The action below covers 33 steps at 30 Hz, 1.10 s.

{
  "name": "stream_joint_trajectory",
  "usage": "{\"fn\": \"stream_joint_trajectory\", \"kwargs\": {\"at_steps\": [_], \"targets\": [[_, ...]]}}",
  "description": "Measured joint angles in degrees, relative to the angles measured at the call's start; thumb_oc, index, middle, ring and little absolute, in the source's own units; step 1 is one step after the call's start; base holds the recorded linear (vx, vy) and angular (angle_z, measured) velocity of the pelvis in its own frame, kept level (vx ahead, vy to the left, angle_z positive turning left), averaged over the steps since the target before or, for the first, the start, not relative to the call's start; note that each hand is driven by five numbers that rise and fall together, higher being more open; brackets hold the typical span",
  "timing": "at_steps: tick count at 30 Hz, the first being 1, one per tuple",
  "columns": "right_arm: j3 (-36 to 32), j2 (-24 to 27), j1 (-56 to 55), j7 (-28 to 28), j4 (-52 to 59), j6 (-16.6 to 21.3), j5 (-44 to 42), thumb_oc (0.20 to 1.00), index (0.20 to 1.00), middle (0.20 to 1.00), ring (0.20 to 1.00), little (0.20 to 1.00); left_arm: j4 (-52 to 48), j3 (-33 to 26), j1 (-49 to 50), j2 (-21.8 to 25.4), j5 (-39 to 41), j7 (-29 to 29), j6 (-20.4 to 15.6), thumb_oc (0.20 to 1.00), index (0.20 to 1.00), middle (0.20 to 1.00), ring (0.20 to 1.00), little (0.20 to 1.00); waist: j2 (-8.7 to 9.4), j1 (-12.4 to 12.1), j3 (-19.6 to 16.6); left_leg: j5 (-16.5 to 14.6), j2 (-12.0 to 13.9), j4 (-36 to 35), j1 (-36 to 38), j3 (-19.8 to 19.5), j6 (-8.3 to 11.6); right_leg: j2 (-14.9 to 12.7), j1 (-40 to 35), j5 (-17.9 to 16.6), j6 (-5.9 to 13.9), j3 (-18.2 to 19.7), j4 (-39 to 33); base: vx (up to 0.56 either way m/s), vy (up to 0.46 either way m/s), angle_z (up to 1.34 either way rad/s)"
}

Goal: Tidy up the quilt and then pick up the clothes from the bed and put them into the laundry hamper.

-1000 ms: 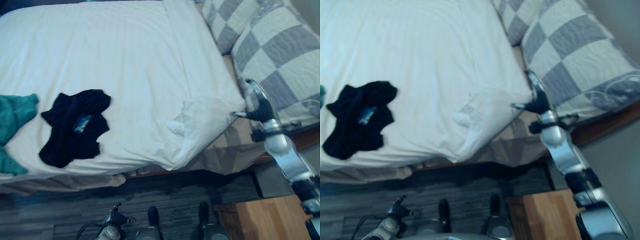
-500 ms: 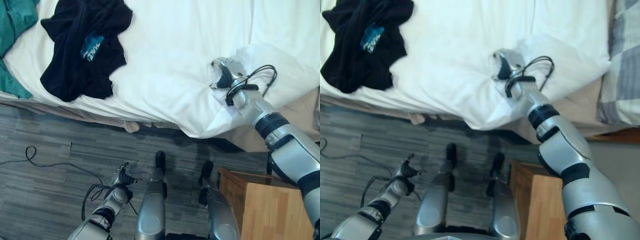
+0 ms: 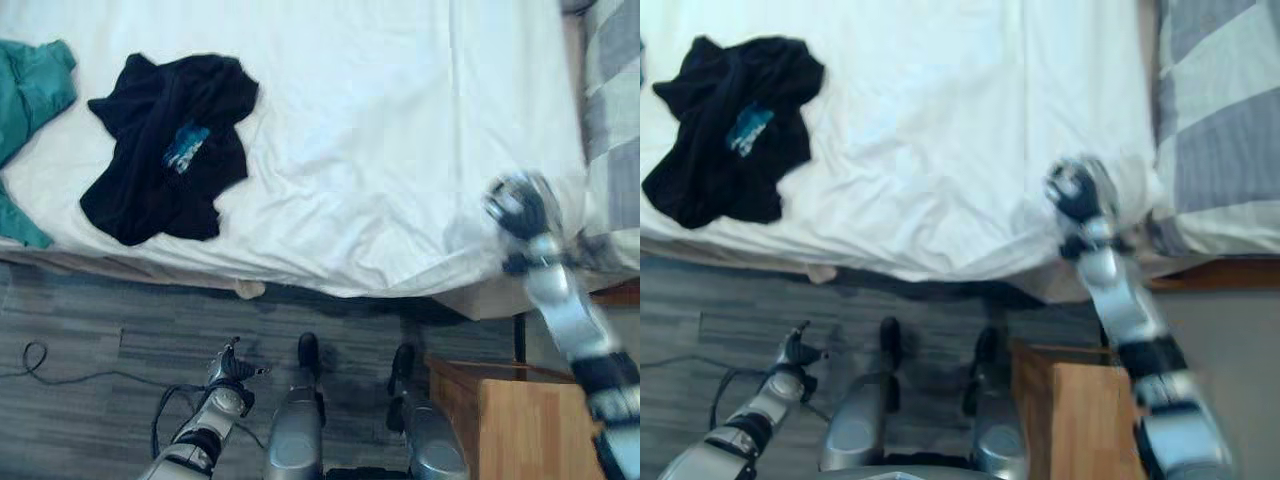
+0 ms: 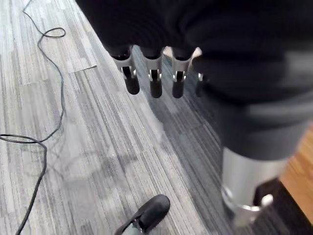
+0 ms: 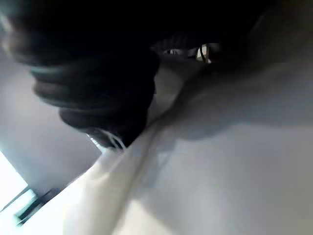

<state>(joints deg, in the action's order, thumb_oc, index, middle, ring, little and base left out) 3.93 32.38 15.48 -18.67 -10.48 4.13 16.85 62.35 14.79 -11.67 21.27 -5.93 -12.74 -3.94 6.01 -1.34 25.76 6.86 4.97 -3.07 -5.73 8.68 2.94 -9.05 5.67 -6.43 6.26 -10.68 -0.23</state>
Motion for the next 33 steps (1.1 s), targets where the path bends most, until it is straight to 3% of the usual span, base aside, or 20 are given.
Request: {"fn": "stream_joint_trajectory", "kwargs": {"at_steps": [3,5,8,13,14,15,18,19,21,23,25,27,30,33], "targets": [[-2.39,1.62,-5.88,0.15,-2.85,-0.90,-5.13,1.000,1.000,1.000,1.000,1.000,1.19,-0.69,0.64,-0.57,-0.12,1.21,0.28,1.000,1.000,1.000,1.000,1.000,1.48,5.48,-3.06,-0.51,-0.02,-1.07,1.07,2.19,0.02,0.09,-0.57,-1.43,0.64,2.02,-3.20,0.13,0.057,-0.43],[-8.47,-2.67,-9.17,0.01,-5.41,-0.09,-10.94,1.000,1.000,1.000,1.000,1.000,1.03,-1.28,0.18,-1.02,-0.10,1.65,0.66,1.000,1.000,1.000,1.000,1.000,1.39,7.32,-5.24,-0.73,0.26,-1.60,2.45,3.23,0.32,0.97,-1.48,-2.06,0.51,2.81,-4.33,0.08,0.057,-0.24],[-10.24,-3.48,-14.17,-0.26,-8.57,-1.05,-14.78,1.000,1.000,1.000,1.000,1.000,-0.13,-1.38,0.15,-2.06,0.03,1.88,0.67,1.000,1.000,1.000,1.000,1.000,-0.20,8.80,-9.52,-1.62,0.98,-1.71,4.23,4.59,0.72,1.23,-2.49,-1.84,0.37,4.07,-4.38,0.07,0.047,-0.32],[-12.71,-3.17,-13.52,-5.02,-8.02,-2.19,-15.82,1.000,1.000,1.000,1.000,1.000,-1.68,-1.46,-0.06,-3.21,0.23,1.95,0.84,1.000,1.000,1.000,1.000,1.000,-2.50,9.42,-11.62,-1.95,1.25,-1.95,4.68,4.80,0.57,1.42,-2.75,-1.42,0.28,4.52,-4.39,0.04,0.029,-0.04],[-13.18,-3.08,-12.01,-6.78,-6.45,-3.18,-15.75,0.636,0.636,0.636,0.636,0.636,-1.45,-1.05,0.68,-3.31,0.19,1.82,0.79,1.000,1.000,1.000,1.000,1.000,-2.87,9.29,-11.82,-2.20,1.26,-1.97,4.29,4.82,0.84,1.43,-2.48,-1.29,0.33,4.71,-4.39,-0.06,-0.018,-0.06],[-13.67,-3.05,-10.58,-8.57,-2.66,-3.48,-15.67,0.200,0.200,0.200,0.200,0.200,-1.17,-0.39,1.21,-3.46,0.17,1.72,0.72,1.000,1.000,1.000,1.000,1.000,-3.50,9.33,-12.36,-2.09,1.28,-1.94,3.39,4.89,0.83,1.46,-1.28,-1.22,0.17,5.03,-4.40,-0.14,-0.036,-0.07],[-7.91,-0.52,1.43,-12.34,0.81,-1.86,-14.47,0.200,0.200,0.200,0.200,0.200,0.91,1.20,2.21,-4.42,0.12,1.36,0.90,1.000,1.000,1.000,1.000,1.000,-3.80,8.89,-12.28,-0.41,1.39,0.46,-1.63,4.71,0.65,1.85,3.12,-2.92,0.57,5.13,-4.09,-0.20,-0.047,0.02],[-4.70,1.03,6.53,-12.81,-1.09,-1.28,-14.45,0.200,0.200,0.200,0.200,0.200,2.02,1.61,1.72,-5.05,0.14,1.29,1.34,1.000,1.000,1.000,1.000,1.000,-4.11,6.97,-11.48,0.16,1.37,1.70,-3.85,4.08,0.64,1.87,4.22,-3.64,0.05,4.55,-3.91,-0.14,-0.020,0.22],[-0.51,2.19,14.84,-13.80,-7.75,-1.19,-14.44,0.200,0.200,0.200,0.200,0.200,2.58,2.75,0.88,-4.90,0.14,0.97,1.08,1.000,1.000,1.000,1.000,1.000,-3.99,5.81,-9.29,-0.34,1.91,3.98,-5.96,3.27,0.81,1.82,6.73,-2.55,-0.50,4.46,-1.05,-0.13,-0.019,0.15],[2.26,2.90,22.96,-13.87,-16.27,-0.99,-14.52,0.200,0.200,0.200,0.200,0.200,3.24,3.56,-0.46,-4.74,0.32,0.52,1.10,1.000,1.000,1.000,1.000,1.000,-5.29,3.13,-5.92,-0.45,2.31,4.89,-8.36,2.93,0.91,1.42,9.69,-1.92,-0.81,4.11,1.95,-0.07,-0.017,0.07],[4.42,2.71,29.27,-13.73,-24.32,-1.43,-14.78,0.200,0.200,0.200,0.200,0.200,2.91,3.92,-1.25,-4.45,0.81,-0.41,0.59,1.000,1.000,1.000,1.000,1.000,-5.82,2.22,-2.73,-0.93,2.22,7.25,-10.90,2.87,0.56,0.94,13.01,-0.75,-0.96,4.61,6.10,-0.05,-0.004,0.08],[0.55,-1.15,26.58,-13.87,-31.62,-1.30,-15.85,0.200,0.200,0.200,0.200,0.200,2.71,2.44,-1.07,-4.18,1.31,-0.97,0.51,1.000,1.000,1.000,1.000,1.000,-7.11,0.74,1.83,-0.99,1.49,9.14,-13.11,2.02,0.36,-0.60,16.59,2.13,-0.92,4.18,12.09,-0.04,0.023,0.35],[-3.80,-7.18,19.61,-15.76,-28.29,3.16,-17.34,0.200,0.200,0.200,0.200,0.200,3.45,0.70,0.95,-3.74,1.37,-1.10,0.86,1.000,1.000,1.000,1.000,1.000,-6.44,2.06,2.93,-1.63,0.83,9.82,-12.76,2.11,-0.37,-1.48,17.06,3.53,-0.93,4.33,14.45,0.00,0.039,0.09],[-4.87,-9.53,15.09,-14.60,-29.00,4.04,-20.04,0.200,0.200,0.200,0.200,0.200,3.72,0.43,0.14,-3.50,1.38,-1.28,1.27,1.000,1.000,1.000,1.000,1.000,-5.20,2.76,2.69,-2.04,0.82,9.24,-9.40,2.04,-0.61,-1.55,13.23,4.08,-0.72,3.98,13.30,0.01,0.061,0.02]]}}
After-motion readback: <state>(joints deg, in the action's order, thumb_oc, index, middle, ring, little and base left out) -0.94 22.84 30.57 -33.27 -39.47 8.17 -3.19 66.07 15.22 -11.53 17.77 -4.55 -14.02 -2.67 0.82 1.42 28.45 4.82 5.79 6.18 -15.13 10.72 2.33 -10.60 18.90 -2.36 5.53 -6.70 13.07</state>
